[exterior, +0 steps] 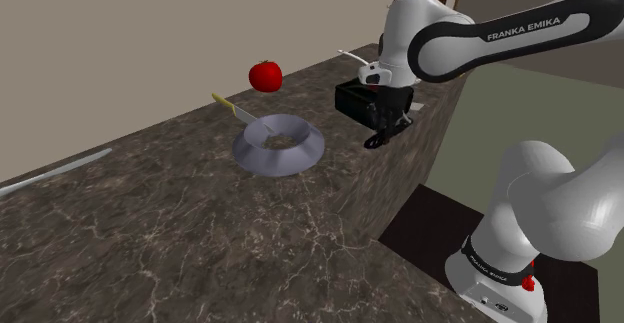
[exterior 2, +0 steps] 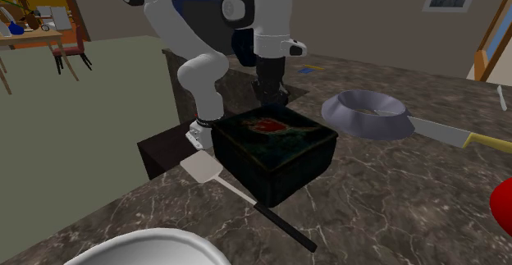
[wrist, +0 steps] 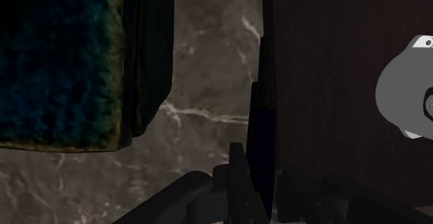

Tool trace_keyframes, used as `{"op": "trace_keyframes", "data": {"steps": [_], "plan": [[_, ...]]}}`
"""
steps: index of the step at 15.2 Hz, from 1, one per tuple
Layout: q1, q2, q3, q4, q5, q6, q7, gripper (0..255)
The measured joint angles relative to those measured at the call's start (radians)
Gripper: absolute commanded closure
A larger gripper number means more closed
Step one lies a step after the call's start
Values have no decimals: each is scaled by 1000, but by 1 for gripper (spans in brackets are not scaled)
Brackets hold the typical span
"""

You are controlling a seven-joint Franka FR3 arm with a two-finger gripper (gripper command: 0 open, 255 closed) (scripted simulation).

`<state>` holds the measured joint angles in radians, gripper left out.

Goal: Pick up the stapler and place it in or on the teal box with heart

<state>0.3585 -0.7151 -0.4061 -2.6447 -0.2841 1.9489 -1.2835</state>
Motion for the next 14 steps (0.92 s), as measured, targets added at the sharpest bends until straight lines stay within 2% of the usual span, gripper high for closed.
{"op": "trace_keyframes", "data": {"steps": [14], "plan": [[13, -27, 43, 163, 36, -189, -6, 255]]}}
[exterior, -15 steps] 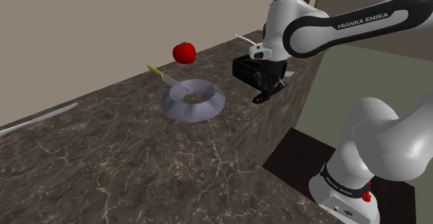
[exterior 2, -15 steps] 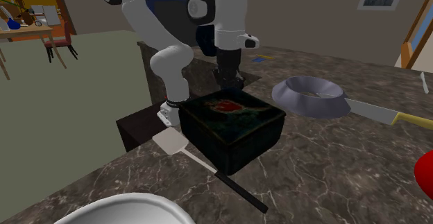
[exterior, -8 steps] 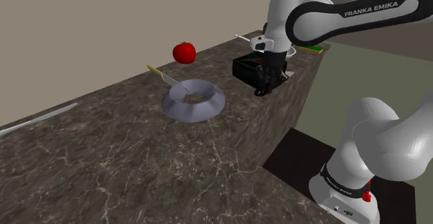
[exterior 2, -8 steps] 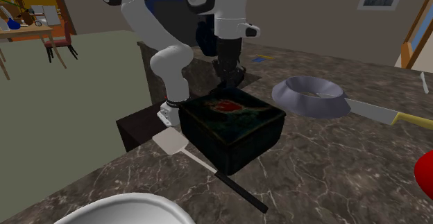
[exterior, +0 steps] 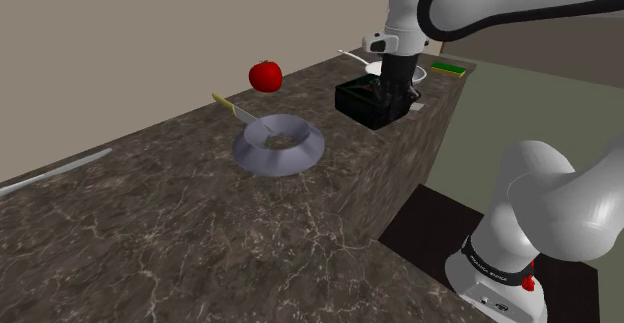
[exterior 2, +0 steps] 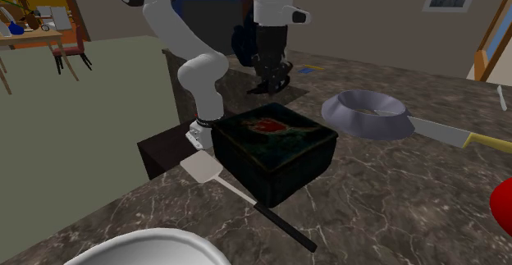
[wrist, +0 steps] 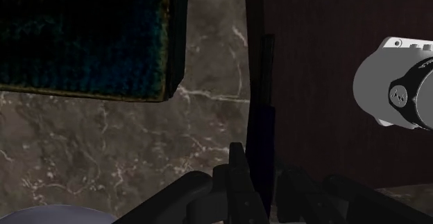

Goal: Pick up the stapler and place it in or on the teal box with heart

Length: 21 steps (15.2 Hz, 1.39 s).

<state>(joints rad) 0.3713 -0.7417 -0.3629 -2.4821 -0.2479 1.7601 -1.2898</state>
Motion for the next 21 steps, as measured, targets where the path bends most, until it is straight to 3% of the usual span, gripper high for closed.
{"op": "trace_keyframes", "data": {"steps": [17, 21], "plan": [[18, 31, 37, 243, 37, -213, -12, 255], [21, 92, -5, 309, 28, -212, -56, 255]]}}
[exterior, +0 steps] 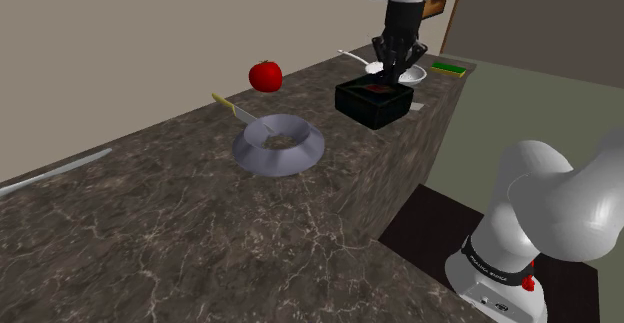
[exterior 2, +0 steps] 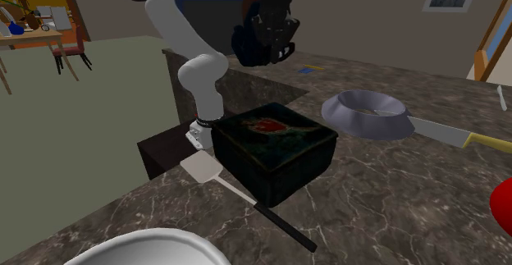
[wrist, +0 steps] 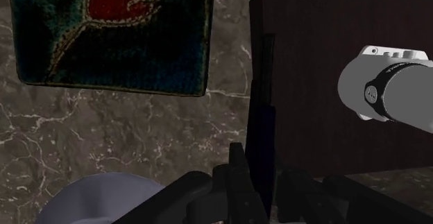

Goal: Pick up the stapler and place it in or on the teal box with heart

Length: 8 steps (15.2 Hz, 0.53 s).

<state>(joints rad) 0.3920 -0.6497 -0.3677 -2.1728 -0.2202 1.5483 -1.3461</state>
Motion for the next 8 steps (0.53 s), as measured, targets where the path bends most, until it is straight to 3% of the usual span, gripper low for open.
{"op": "trace_keyframes", "data": {"steps": [8], "plan": [[10, 221, -191, 186, -3, 59, -195, 255]]}}
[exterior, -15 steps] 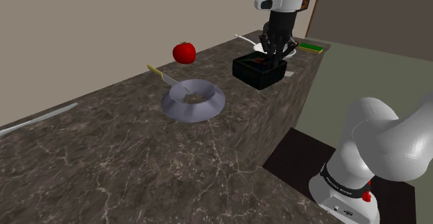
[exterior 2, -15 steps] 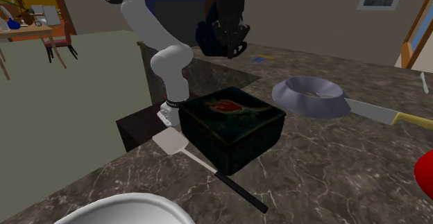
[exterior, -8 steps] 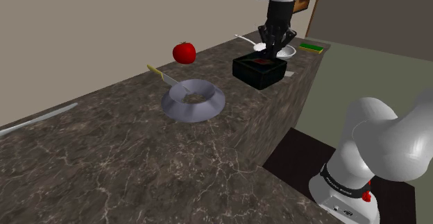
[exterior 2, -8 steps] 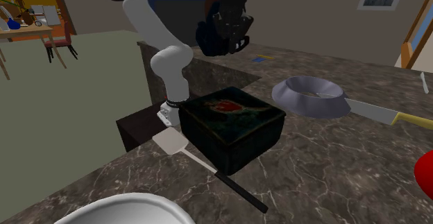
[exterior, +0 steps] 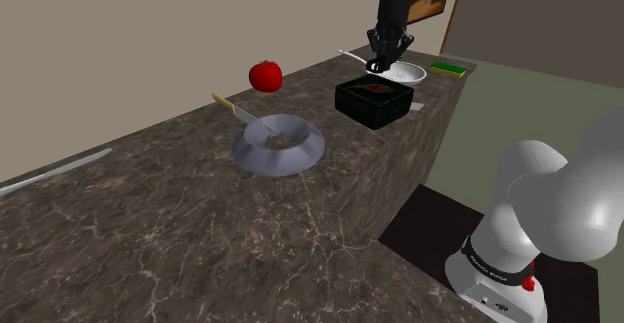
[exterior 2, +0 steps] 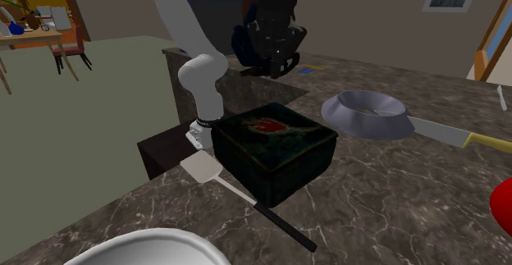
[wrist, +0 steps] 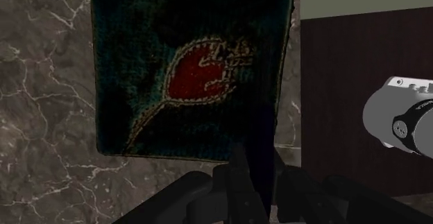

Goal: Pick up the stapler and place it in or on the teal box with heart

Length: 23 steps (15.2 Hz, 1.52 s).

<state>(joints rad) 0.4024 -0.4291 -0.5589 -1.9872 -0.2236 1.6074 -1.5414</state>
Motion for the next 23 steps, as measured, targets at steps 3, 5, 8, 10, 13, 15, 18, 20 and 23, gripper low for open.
{"op": "trace_keyframes", "data": {"steps": [3, 5, 8, 10, 13, 15, 18, 20, 23], "plan": [[11, 120, -81, 114, 39, 5, -89, 255], [13, 180, -122, 153, 64, 22, -135, 255], [10, 187, -133, 126, 65, 57, -145, 255], [8, 187, -136, 98, 64, 85, -145, 255], [7, 186, -139, 59, 62, 123, -143, 255], [5, 186, -142, 32, 60, 150, -143, 255], [4, 186, -144, 3, 59, 179, -141, 255], [4, 185, -144, -2, 59, 183, -141, 255], [4, 185, -144, -2, 59, 185, -140, 255]]}}
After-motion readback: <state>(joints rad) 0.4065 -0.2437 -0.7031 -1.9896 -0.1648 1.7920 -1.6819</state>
